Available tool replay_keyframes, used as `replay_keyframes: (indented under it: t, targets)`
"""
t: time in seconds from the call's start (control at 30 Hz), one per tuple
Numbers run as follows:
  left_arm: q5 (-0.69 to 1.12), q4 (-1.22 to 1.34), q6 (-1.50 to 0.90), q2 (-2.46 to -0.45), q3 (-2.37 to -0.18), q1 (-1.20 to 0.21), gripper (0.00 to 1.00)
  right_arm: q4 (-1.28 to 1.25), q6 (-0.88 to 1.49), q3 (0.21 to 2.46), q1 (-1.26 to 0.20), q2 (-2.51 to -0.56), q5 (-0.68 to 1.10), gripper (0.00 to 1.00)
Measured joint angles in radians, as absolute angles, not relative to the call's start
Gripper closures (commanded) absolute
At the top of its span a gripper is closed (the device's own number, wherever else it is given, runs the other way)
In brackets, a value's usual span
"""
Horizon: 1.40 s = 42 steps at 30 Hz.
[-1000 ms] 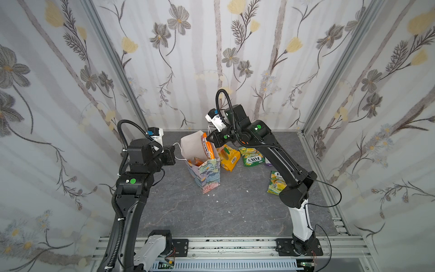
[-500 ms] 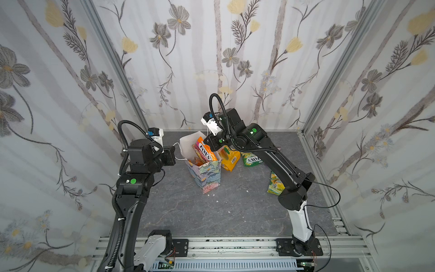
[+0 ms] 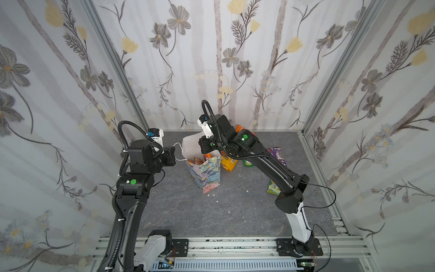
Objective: Place the snacks into the paper bag
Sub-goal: Place the snack in the paper bag, then pick up the snack from the middle-right of the table.
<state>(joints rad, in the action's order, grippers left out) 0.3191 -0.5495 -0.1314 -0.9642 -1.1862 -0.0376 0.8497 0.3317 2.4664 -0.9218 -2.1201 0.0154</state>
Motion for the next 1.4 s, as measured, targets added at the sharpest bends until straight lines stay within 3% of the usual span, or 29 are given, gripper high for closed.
replay_keyframes:
  t: [0.8,1.1,1.17,1.23,1.33,1.4]
  targets:
    - [0.317,-0.534,-0.134,-0.942,-1.176,-0.038,1.00,0.793,0.274,2.457,-0.935,-1.994,-0.006,1.00]
    - [0.318,-0.508,-0.157,-0.932,-1.163,-0.038,1.00,0.720,0.260,2.194,-0.931,-1.787,-0.139,0.94]
    - [0.320,-0.506,-0.161,-0.929,-1.164,-0.037,1.00,0.652,0.261,2.044,-0.932,-1.687,-0.183,0.89]
    - [0.325,-0.504,-0.167,-0.929,-1.171,-0.038,1.00,0.577,0.271,1.851,-0.928,-1.557,-0.229,0.73]
    - [0.327,-0.504,-0.181,-0.937,-1.182,-0.038,1.00,0.471,0.305,1.614,-0.891,-1.369,-0.289,0.64]
    - [0.326,-0.504,-0.185,-0.939,-1.183,-0.038,1.00,0.429,0.348,1.501,-0.848,-1.264,-0.318,0.51]
